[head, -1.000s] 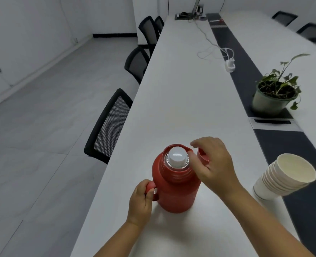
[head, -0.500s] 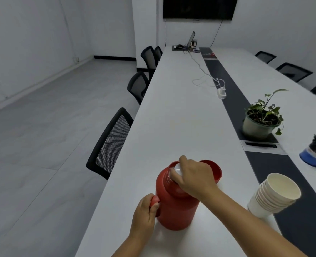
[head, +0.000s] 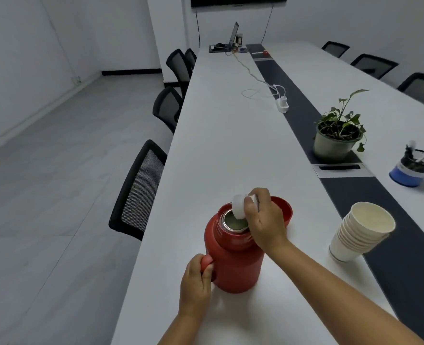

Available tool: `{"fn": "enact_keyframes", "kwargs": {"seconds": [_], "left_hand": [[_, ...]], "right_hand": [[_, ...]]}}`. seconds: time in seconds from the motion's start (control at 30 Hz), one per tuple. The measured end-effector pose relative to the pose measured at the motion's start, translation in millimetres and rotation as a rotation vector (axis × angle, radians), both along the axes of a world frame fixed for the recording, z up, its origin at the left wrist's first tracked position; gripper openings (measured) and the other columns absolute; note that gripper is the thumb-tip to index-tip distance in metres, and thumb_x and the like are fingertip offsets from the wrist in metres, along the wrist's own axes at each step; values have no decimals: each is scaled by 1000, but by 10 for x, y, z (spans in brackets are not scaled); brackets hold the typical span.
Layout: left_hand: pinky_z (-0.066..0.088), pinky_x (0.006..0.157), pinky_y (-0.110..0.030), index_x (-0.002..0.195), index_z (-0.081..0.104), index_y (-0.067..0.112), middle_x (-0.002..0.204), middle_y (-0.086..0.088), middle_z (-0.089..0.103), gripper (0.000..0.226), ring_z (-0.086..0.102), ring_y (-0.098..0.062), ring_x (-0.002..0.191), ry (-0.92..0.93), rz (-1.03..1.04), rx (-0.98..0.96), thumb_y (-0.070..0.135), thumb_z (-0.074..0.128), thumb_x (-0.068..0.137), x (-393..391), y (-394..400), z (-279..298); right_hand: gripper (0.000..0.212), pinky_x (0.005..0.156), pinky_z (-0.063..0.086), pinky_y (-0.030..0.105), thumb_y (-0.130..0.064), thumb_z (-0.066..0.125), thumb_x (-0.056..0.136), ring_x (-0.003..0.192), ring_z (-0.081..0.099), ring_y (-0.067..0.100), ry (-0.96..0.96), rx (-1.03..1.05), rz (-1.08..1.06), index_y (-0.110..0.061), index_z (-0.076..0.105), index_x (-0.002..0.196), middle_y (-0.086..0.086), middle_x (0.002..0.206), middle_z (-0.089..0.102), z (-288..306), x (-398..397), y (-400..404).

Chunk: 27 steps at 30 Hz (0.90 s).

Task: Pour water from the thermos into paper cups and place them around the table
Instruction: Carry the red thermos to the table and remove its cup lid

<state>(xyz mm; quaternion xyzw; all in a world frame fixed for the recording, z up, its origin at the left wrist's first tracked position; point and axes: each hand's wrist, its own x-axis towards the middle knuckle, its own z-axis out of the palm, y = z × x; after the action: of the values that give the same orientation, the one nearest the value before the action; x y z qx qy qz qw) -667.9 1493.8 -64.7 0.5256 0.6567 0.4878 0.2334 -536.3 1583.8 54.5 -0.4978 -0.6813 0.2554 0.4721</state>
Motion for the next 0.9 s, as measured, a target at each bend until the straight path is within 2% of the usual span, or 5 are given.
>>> {"fn": "enact_keyframes", "kwargs": {"seconds": [0.1,0.27,0.5,0.7,0.9], "left_hand": [[51,68,-41,77,39,37,80,13,52,20,62,-23,72,-16,20,-21,55,32,71,13,-8,0],[37,67,-33,93,54,-5,76,-2,50,67,57,-34,73,-34,181,-12,52,31,67,151,8,86],[35,68,-33,94,52,-12,82,-8,50,74,49,-27,74,-36,215,-3,53,30,66,375,213,146],[41,61,-30,83,39,24,83,-17,61,39,65,-39,74,-35,220,-24,57,30,66,287,304,-78],[39,59,-20,90,46,8,77,12,50,44,59,-33,69,-35,224,-24,48,38,73,336,319,21]], "right_hand": [[11,56,39,8,-35,43,77,59,48,-4,292,-85,-81,-27,41,84,-8,67,42,-63,109,-84],[36,55,42,6,-3,68,75,67,45,11,508,-256,-274,-28,41,77,-3,74,43,-487,663,-257],[36,65,42,19,4,63,76,92,55,26,222,-587,-188,-15,44,99,5,99,52,-1309,1003,-371],[30,88,40,37,-9,66,77,92,52,28,-31,-511,-217,-7,52,103,-2,88,53,-1501,865,-62],[24,95,40,50,-13,71,71,79,45,25,-182,-468,-326,-5,52,83,7,77,55,-1668,786,-5]]}}
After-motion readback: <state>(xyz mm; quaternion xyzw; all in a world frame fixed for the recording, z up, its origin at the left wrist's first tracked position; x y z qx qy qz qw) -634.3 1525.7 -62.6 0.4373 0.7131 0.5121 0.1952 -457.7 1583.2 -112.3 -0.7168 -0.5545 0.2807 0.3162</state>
